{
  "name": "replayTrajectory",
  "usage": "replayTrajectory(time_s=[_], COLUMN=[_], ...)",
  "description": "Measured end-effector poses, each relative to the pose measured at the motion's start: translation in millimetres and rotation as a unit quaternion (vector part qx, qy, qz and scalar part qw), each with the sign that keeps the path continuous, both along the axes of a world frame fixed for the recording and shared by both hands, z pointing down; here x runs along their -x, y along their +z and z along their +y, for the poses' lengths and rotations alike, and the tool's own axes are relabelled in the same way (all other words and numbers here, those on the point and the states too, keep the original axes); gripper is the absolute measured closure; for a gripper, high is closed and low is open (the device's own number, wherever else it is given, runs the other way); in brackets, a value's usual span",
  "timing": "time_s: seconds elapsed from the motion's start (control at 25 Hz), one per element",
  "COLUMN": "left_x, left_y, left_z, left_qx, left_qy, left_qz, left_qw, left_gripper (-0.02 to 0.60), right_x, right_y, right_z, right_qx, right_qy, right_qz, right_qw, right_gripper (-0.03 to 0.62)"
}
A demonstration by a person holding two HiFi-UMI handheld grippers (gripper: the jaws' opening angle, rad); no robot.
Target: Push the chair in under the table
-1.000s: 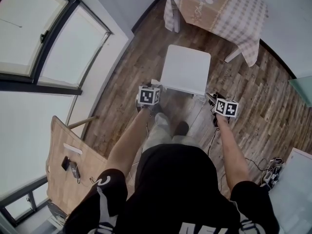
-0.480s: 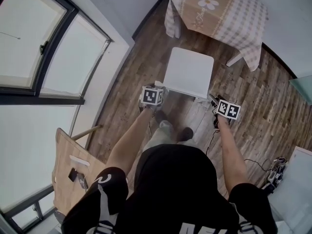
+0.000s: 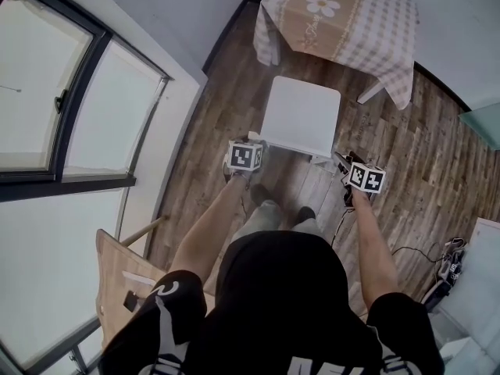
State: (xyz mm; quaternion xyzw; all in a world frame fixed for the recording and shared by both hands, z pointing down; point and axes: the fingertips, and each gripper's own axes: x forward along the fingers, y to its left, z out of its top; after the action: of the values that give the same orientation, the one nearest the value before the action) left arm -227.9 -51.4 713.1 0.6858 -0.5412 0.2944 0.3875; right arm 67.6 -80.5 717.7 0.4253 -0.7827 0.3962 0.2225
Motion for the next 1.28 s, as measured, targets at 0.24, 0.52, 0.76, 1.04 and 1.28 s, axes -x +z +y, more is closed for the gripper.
replayTrajectory(time_s=[0.24,0.52,0.76,1.04,1.28], left_x=[3,10,14,12,12], left_y=[2,1,1,0,-7], left_z=[-17,-35,-58,-90,-126], left_qx=[-0.002,-0.009,-0.009,-0.012,-0.022], left_qy=[0.011,0.025,0.042,0.049,0.053], left_qz=[0.002,0.000,-0.001,-0.004,-0.004], left_qw=[0.9999,0.9996,0.9991,0.9987,0.9983], left_gripper=[0.345,0.344,0.344,0.345,0.344], right_x=[3,10,13,12,11], right_y=[1,0,0,-1,-7], right_z=[-4,-14,-30,-56,-89], right_qx=[-0.026,-0.037,-0.040,-0.053,-0.066], right_qy=[-0.023,-0.003,0.017,0.032,0.040], right_qz=[0.058,0.074,0.078,0.073,0.066], right_qw=[0.998,0.997,0.996,0.995,0.995], right_gripper=[0.263,0.264,0.264,0.264,0.264])
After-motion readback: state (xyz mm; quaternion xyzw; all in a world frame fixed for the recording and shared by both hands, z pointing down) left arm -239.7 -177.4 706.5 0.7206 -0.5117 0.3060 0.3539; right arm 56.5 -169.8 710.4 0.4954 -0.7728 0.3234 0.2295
